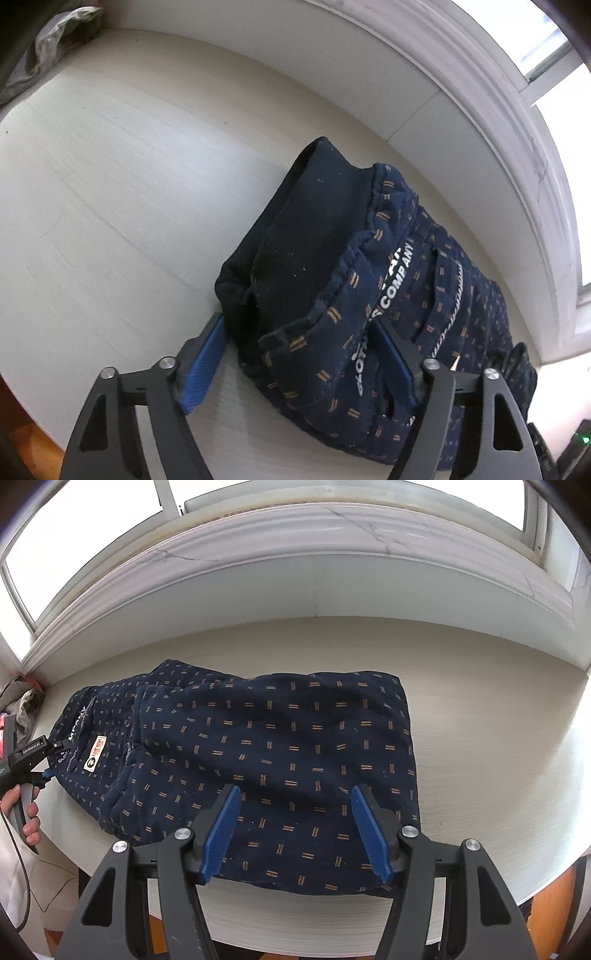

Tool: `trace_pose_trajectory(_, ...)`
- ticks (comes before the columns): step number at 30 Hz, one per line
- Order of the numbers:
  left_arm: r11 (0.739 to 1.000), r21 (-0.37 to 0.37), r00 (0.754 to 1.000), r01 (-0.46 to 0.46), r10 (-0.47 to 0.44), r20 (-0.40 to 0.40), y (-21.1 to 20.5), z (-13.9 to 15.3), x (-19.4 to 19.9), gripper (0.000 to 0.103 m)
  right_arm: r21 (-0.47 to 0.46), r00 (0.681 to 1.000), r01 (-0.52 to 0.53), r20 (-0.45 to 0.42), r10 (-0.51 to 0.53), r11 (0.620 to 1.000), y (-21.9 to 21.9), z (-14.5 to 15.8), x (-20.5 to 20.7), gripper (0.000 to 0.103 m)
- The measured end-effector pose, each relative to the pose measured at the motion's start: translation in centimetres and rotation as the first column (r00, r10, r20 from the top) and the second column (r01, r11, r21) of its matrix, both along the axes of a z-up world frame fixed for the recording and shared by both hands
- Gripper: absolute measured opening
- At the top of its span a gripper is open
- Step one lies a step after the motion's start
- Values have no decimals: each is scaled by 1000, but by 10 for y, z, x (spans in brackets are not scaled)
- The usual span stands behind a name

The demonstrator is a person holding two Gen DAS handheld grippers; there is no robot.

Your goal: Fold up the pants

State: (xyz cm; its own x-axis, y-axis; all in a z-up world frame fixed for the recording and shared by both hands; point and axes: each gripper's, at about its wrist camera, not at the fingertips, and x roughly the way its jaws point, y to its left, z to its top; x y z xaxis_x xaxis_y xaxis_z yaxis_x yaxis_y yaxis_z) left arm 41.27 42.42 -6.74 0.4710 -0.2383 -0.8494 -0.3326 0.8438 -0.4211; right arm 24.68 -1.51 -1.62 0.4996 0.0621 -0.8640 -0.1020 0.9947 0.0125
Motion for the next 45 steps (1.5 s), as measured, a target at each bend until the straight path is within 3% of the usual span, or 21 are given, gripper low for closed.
trace_pose_trajectory(4, 1000, 4, 1000, -4, 4, 9, 0, 1, 2, 68, 5, 1000, 11, -1, -11, 1000, -3, 0, 1, 58)
trace_pose_trajectory(12, 999, -37, 999, -19, 20, 31, 11, 6, -16, 44, 8, 1000, 19, -5, -19, 1000, -7, 0, 3, 58)
trace_pose_trajectory(18, 1000, -25, 998, -13, 15, 64, 14, 26, -30, 34, 9, 1000, -14, -6, 14, 1000, 3, -1, 6, 58)
trace_pose_trajectory(29, 1000, 15, 987, 26, -28, 157, -2, 71, -36, 31, 29, 997, -77, -20, 77, 997, 25, -11, 4, 58)
trace_pose_trajectory(36, 997, 35, 969, 62, -68, 236, -16, 107, -41, 30, 96, 982, -182, -22, 185, 979, 59, -11, 5, 58)
trace_pose_trajectory(40, 993, 61, 953, 103, -116, 280, -31, 129, -45, 30, 120, 953, -299, -22, 304, 947, 98, -17, 9, 58)
trace_pose_trajectory(42, 989, 85, 945, 117, -138, 295, -38, 139, -48, 30, 127, 946, -311, -53, 320, 942, 113, -31, 19, 58)
trace_pose_trajectory(45, 986, 103, 938, 132, -158, 308, -50, 150, -49, 30, 131, 955, -244, -139, 261, 961, 115, -56, 35, 59)
